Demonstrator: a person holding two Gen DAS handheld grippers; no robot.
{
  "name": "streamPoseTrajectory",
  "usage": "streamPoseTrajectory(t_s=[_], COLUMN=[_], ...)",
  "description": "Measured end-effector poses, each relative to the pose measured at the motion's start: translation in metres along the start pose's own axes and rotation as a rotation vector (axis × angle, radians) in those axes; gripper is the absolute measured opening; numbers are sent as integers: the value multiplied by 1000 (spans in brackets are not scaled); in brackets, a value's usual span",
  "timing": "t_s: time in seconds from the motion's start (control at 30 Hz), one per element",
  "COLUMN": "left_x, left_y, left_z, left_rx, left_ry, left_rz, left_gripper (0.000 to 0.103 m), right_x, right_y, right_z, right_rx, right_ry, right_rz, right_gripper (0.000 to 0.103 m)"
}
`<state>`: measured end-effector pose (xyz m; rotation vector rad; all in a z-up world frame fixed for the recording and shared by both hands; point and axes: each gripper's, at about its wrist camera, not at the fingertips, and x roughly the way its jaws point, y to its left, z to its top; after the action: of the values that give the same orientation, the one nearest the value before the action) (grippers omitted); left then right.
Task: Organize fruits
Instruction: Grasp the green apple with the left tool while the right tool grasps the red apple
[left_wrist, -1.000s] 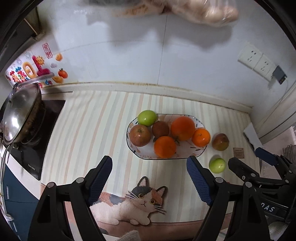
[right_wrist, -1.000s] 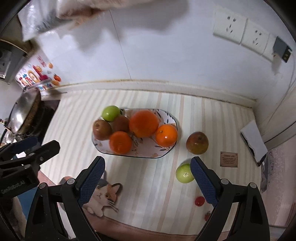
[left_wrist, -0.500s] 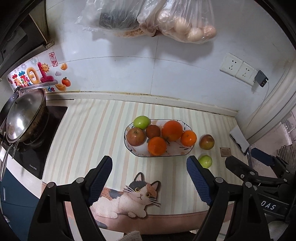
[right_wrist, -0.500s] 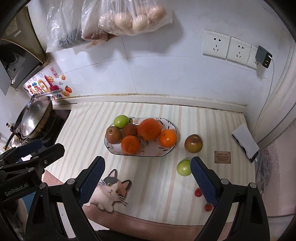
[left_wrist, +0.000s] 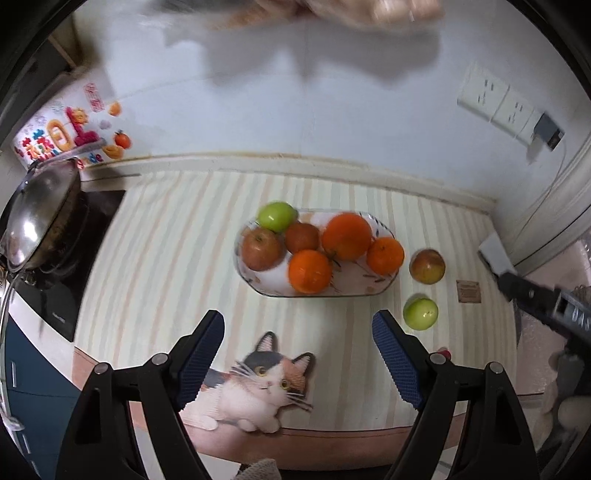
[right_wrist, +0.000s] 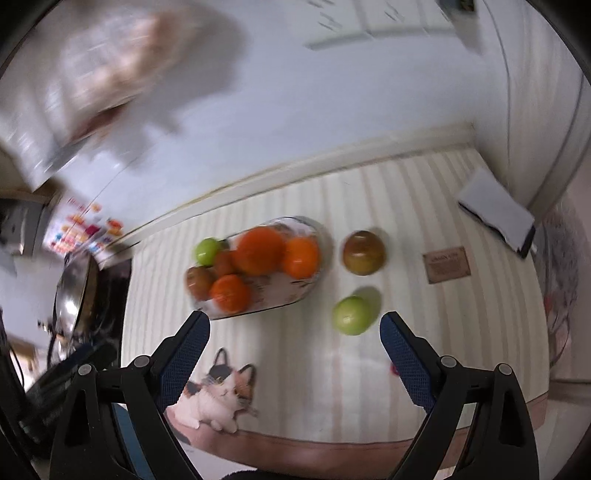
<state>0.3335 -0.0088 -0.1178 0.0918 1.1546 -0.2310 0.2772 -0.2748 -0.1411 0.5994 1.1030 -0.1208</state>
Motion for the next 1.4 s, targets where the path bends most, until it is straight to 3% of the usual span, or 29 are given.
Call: streamPoseTrajectory(t_s=[0.07, 0.13, 0.37, 0.57, 0.6, 0.77, 1.0, 1.07, 1.13, 1.17, 1.4], left_x=[25, 51, 143, 171, 173, 183, 206, 211, 213, 213, 201], left_y=[-19, -39, -96, -115, -117, -141, -184, -195, -201, -202, -186], left_z=[3, 4, 0, -2, -4, -8, -13, -15, -17, -17, -23], left_rx=[-7, -9, -51, -83, -83, -44, 79, 130, 171, 206, 188], left_ry=[69, 121, 320, 381, 384, 436, 474, 456, 432, 468, 448], left_rz=[-24, -34, -38, -33, -35, -99, -112, -92, -48, -54, -43], left_gripper=[82, 82, 82, 82, 82, 82, 81, 64, 54, 54, 53], right_x=[25, 48, 149, 214, 219, 212, 185, 179, 176, 175, 168], right_y=[-26, -42, -66, -67, -66, -75, -127, -140, -145, -147, -155], right_z=[15, 29, 67, 78, 79, 76, 64, 62, 60, 60, 59], right_rx=[22, 26, -82, -169, -198, -230, -152, -121, -105, -101, -83], right_ry=[46, 88, 263, 366, 359, 346, 345, 331, 324, 319, 310], right_rz=[-1, 11, -18, -23, -38, -49, -67, -54, -55, -58, -40], right_gripper=[90, 79, 78, 77, 71, 70, 70, 70, 70, 70, 70])
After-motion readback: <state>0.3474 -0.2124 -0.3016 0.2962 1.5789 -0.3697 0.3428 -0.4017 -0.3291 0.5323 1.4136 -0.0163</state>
